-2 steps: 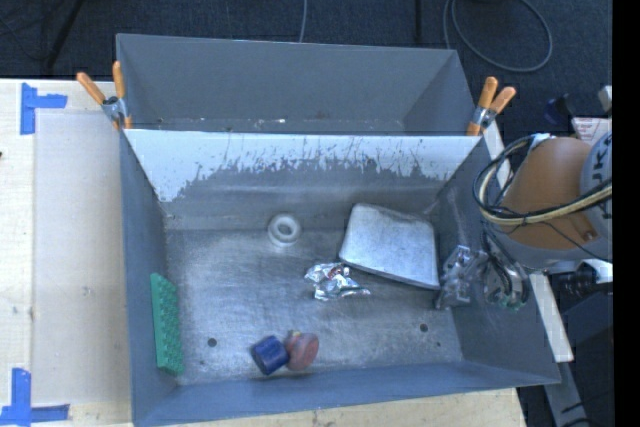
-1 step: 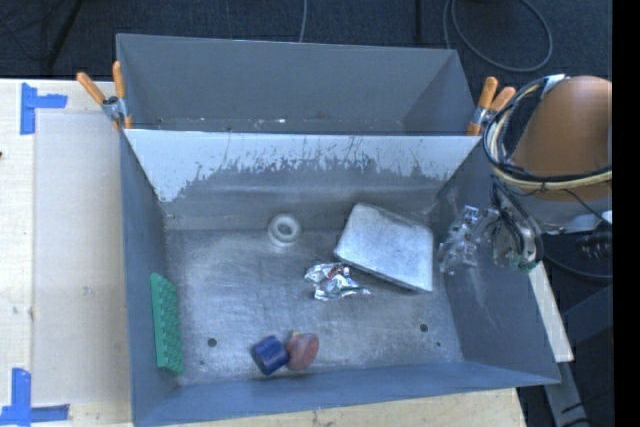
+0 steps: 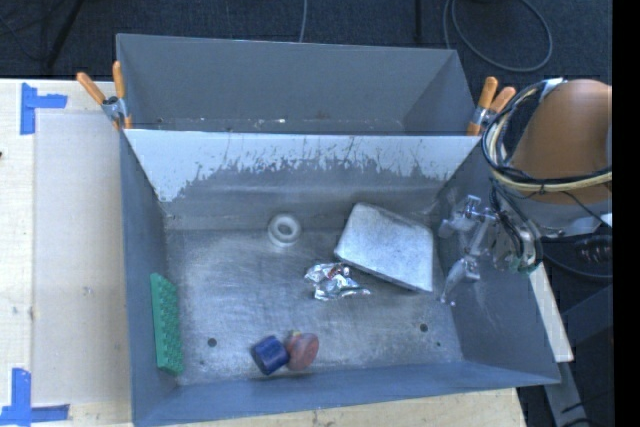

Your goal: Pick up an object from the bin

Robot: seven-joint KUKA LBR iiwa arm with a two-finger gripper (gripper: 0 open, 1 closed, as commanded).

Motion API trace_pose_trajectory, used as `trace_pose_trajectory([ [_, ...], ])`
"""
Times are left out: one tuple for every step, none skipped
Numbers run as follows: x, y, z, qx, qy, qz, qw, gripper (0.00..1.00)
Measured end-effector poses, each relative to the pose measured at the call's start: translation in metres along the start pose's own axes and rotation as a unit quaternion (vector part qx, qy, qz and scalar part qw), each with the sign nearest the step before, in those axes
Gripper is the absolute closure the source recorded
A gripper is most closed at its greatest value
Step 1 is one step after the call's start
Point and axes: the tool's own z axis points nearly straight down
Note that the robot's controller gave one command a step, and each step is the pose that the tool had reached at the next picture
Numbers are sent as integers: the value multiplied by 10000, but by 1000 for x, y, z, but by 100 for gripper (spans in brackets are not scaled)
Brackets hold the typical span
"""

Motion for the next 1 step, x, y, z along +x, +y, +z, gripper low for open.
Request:
trace_pose_trajectory([
  [-4,19,78,2,-114,806,9967,0],
])
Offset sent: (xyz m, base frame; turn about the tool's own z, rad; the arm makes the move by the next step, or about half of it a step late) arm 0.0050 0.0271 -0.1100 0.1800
